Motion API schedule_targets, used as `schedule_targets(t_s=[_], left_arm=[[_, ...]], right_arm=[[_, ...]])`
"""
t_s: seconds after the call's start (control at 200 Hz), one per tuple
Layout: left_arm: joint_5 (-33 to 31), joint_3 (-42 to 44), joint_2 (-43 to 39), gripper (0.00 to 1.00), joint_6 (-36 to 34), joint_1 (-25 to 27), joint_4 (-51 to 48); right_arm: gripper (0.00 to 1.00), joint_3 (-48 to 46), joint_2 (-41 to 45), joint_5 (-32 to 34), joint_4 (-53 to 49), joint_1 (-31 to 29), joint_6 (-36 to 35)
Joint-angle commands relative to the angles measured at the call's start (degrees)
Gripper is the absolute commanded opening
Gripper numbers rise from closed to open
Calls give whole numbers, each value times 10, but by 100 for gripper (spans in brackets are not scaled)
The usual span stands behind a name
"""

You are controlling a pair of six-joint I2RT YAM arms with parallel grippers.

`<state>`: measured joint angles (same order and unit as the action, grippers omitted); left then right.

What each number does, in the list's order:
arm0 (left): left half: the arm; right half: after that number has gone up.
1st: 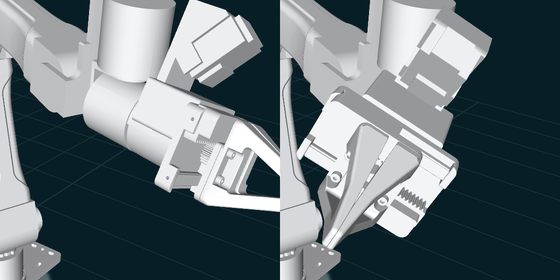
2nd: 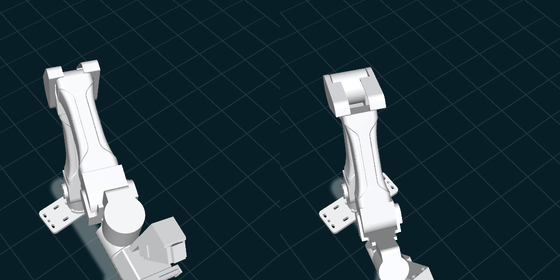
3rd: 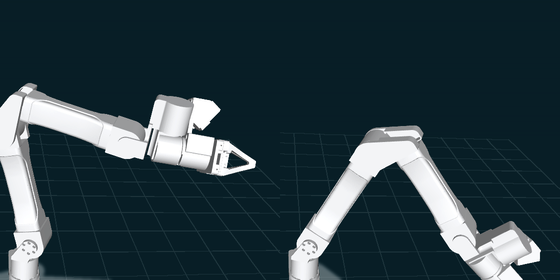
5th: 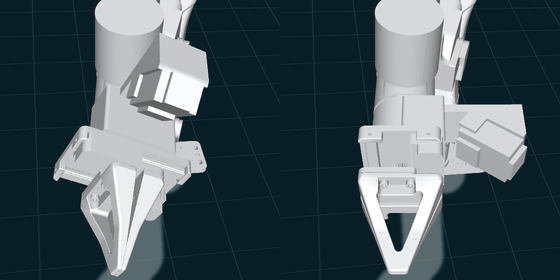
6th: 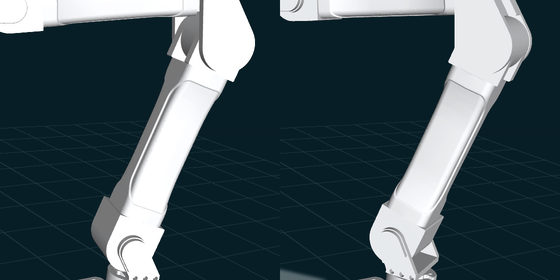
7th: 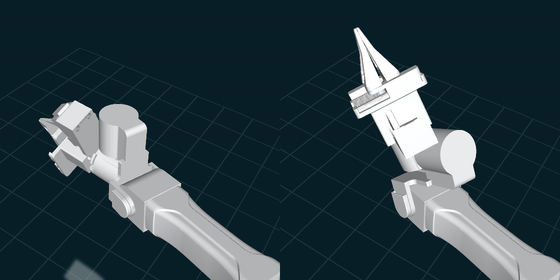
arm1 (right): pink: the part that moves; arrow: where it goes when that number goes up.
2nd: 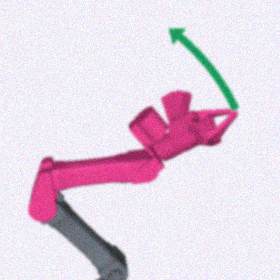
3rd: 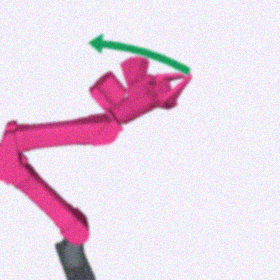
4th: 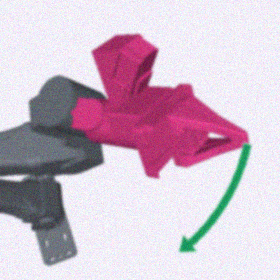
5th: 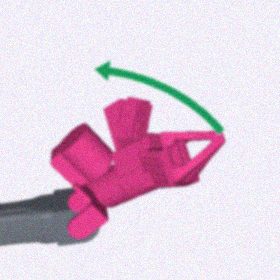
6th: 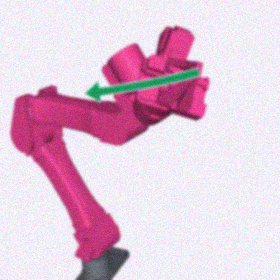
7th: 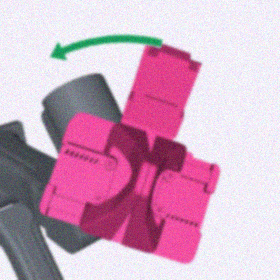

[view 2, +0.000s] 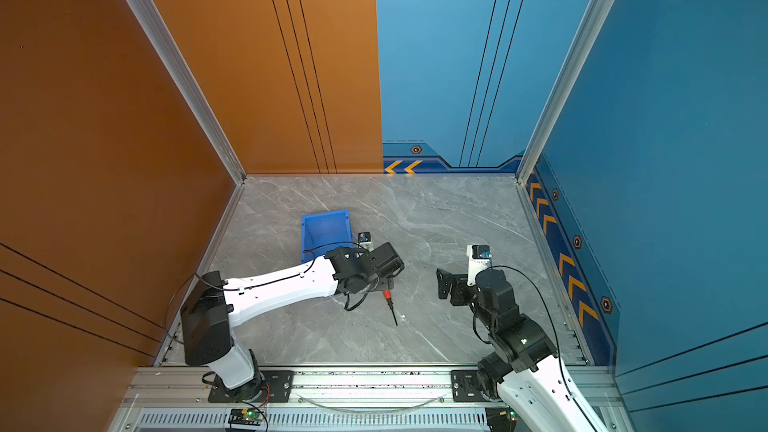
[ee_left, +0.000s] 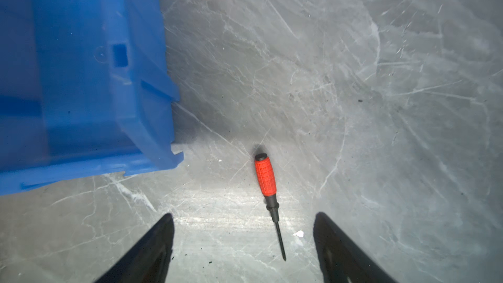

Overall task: Put the screwdriver in the bin
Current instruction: 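Reach the left gripper over the red-handled screwdriver while the right arm lifts slightly, then lower the left gripper and close it on the red screwdriver handle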

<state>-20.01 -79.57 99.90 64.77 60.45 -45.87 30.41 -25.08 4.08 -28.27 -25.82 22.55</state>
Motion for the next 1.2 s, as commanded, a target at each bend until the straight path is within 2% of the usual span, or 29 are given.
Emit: schedule_targets(t_s=[0.0,0.245,0.325,0.496,0.651,0.796,1.192], left_arm=[[33,-29,36,76,25,1,-14],[55,-78,120,71,8,-2,-6],[67,-86,143,66,24,-8,-6],[81,-106,174,63,16,-20,4],[91,-96,185,59,27,-31,4],[96,-89,198,53,19,-35,3],[100,-74,221,34,22,-20,3]], right_arm=[[100,-22,28,13,-16,2,27],[100,-18,33,24,-29,3,33],[100,-25,58,27,-26,3,29],[100,-40,92,39,-24,6,29],[100,-30,70,29,-24,12,23],[100,-35,84,35,-24,15,25],[100,-35,85,34,-24,23,23]])
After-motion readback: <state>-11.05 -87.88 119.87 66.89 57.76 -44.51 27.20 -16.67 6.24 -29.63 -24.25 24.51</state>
